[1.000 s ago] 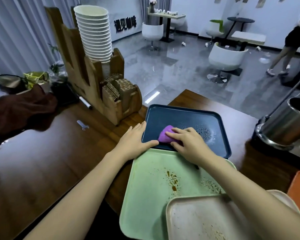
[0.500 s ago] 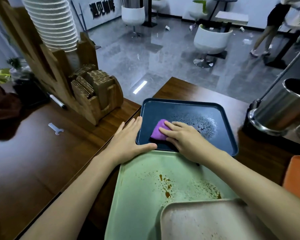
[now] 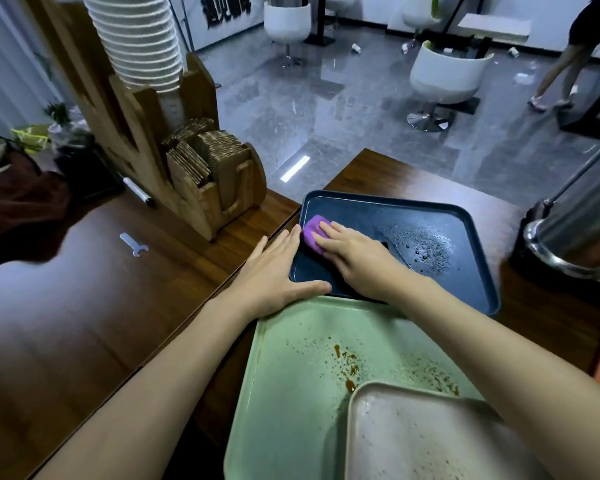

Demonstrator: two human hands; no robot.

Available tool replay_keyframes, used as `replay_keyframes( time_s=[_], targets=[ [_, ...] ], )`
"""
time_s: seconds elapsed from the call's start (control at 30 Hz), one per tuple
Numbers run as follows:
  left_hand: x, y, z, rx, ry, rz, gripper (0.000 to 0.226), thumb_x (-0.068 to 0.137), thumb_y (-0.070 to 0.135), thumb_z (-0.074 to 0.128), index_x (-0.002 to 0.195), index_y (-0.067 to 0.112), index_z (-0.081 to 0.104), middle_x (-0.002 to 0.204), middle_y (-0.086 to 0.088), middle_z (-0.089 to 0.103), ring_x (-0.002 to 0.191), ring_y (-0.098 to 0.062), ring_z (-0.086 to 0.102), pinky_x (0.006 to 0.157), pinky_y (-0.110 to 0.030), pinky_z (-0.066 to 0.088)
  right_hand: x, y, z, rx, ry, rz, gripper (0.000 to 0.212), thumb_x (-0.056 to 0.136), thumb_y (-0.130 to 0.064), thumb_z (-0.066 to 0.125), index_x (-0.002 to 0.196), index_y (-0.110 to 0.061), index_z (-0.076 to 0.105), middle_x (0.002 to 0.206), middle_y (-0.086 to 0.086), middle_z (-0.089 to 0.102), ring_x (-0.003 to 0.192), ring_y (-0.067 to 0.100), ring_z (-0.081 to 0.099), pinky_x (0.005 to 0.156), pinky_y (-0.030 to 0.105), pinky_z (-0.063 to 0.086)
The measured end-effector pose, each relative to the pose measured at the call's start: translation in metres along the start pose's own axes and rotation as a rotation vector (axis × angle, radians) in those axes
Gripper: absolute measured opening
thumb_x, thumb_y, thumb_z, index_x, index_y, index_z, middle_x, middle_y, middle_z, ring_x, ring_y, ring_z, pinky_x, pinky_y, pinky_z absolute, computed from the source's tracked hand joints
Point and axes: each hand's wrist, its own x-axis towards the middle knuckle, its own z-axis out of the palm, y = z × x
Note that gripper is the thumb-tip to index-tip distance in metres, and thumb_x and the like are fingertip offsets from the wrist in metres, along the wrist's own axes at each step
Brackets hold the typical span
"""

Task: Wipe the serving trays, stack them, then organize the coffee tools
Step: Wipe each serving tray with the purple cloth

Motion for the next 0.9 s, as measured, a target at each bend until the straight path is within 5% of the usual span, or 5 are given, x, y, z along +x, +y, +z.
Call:
replay_keyframes(
  time_s=[0.17,0.33,0.5,0.67,0.9],
  targets=[
    [-0.002,0.001,-0.004,-0.03,-0.03,-0.007,0.124,0.076,0.086,0.05,0.163,0.018,-0.006,0.171,0.002,-0.002,0.156,-0.006,-0.005,0.128,-0.036,-0.003,-0.038,-0.009,-0.001,0.043,-0.109,-0.06,0.047,0.109,-0.028,0.037,0.155,-0.035,0.034,0.165,-0.012,0.017,0.154,0.013,0.013,0.111,0.014,0.008],
    [-0.003,0.002,-0.004,-0.04,-0.037,-0.004,0.126,0.072,0.089,0.048,0.163,0.02,-0.006,0.171,0.004,-0.003,0.155,-0.004,-0.007,0.128,-0.035,-0.005,-0.032,-0.009,-0.004,-0.034,-0.157,-0.012,0.049,0.11,-0.027,0.033,0.157,-0.035,0.026,0.167,-0.011,0.011,0.154,0.014,0.01,0.118,0.026,0.015],
    [-0.004,0.003,-0.006,-0.056,-0.022,-0.014,0.119,0.08,0.081,0.058,0.164,0.023,-0.003,0.171,0.007,-0.002,0.154,-0.002,-0.007,0.127,-0.034,-0.006,0.03,0.015,-0.014,-0.128,-0.101,0.116,0.047,0.108,-0.016,0.033,0.155,-0.019,0.032,0.165,0.007,0.023,0.148,0.031,0.026,0.116,0.042,0.029],
    [-0.002,0.0,-0.005,-0.091,-0.034,-0.011,0.118,0.08,0.078,0.062,0.164,0.025,-0.002,0.171,0.008,-0.003,0.154,0.0,-0.008,0.127,-0.034,-0.007,0.057,0.017,-0.013,-0.148,-0.018,0.187,0.049,0.104,-0.01,0.039,0.152,-0.017,0.036,0.162,0.007,0.028,0.146,0.027,0.028,0.104,0.036,0.036],
    [0.0,0.0,-0.004,-0.035,-0.033,-0.005,0.119,0.079,0.084,0.053,0.164,0.021,-0.001,0.171,0.002,0.0,0.155,-0.005,-0.006,0.127,-0.034,-0.007,0.006,0.003,-0.006,0.001,-0.081,0.022,0.046,0.109,-0.025,0.033,0.155,-0.021,0.036,0.166,-0.004,0.023,0.153,0.02,0.018,0.12,0.032,0.02]
  ],
)
